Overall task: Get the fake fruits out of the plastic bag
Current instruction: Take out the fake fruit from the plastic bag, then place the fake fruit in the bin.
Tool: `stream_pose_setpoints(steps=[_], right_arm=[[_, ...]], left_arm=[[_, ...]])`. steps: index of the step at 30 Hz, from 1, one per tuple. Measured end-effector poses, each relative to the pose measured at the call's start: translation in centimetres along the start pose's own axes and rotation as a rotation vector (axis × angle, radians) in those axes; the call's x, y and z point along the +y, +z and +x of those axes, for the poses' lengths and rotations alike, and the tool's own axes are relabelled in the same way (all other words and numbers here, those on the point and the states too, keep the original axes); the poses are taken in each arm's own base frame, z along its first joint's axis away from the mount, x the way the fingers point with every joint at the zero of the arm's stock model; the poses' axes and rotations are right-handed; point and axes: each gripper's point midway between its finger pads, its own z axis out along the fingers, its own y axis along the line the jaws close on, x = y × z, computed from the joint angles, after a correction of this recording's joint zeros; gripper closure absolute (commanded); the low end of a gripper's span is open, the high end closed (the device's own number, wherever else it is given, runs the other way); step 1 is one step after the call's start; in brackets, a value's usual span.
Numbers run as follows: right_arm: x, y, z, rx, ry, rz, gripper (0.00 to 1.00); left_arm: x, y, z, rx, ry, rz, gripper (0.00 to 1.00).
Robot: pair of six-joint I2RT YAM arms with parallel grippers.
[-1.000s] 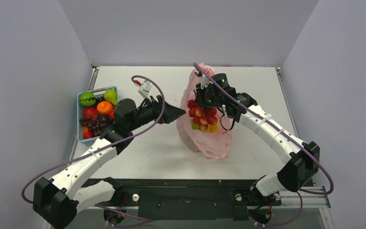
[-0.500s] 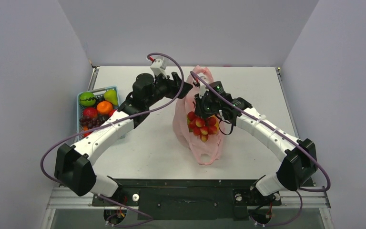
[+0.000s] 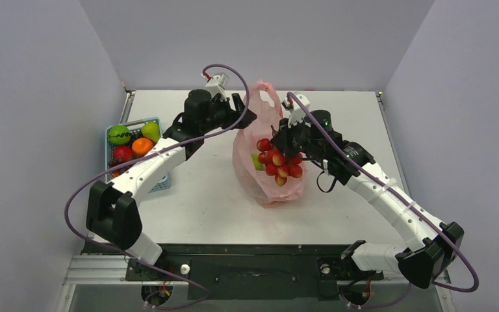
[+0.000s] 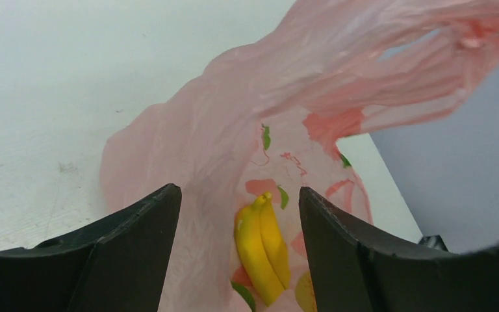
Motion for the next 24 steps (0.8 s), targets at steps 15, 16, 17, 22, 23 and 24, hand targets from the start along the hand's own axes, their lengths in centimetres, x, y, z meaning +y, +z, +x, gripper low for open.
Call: stream_pose_setpoints(steps=[15,16,17,22,23,24], right_arm=[[3.8,-0.5,-6.7,-0.181,0.041,-0.209,1.0],[4.4,-0.4,-6.6,-0.177,0.034,-0.244,1.0],[5.1,-0.3,-6.4,-0.168,0.026,-0.279,1.0],[7.7,-0.2,-5.4,-0.127,0.0,-0.407,1.0],[7.9,-0.3,-5.3,-0.123,-0.001,-0.421,1.0],[8.3,-0.4,-5.2,-0.121,-0.004,-0.437,1.0]], left_arm=[[-11.2,-16.6,-5.4,-0.221,0.054,0.396,0.25],[-11.3,-16.7,-5.3,-0.222,0.052,0.403,0.26],[-11.4,-16.6,-5.3,-0.219,0.047,0.412,0.28],[-12.1,-14.8,-4.2,-0.172,-0.001,0.457,0.37],[-12.2,-14.3,-3.7,-0.154,-0.011,0.461,0.38],[-12.3,-13.9,-3.4,-0.141,-0.02,0.464,0.42]])
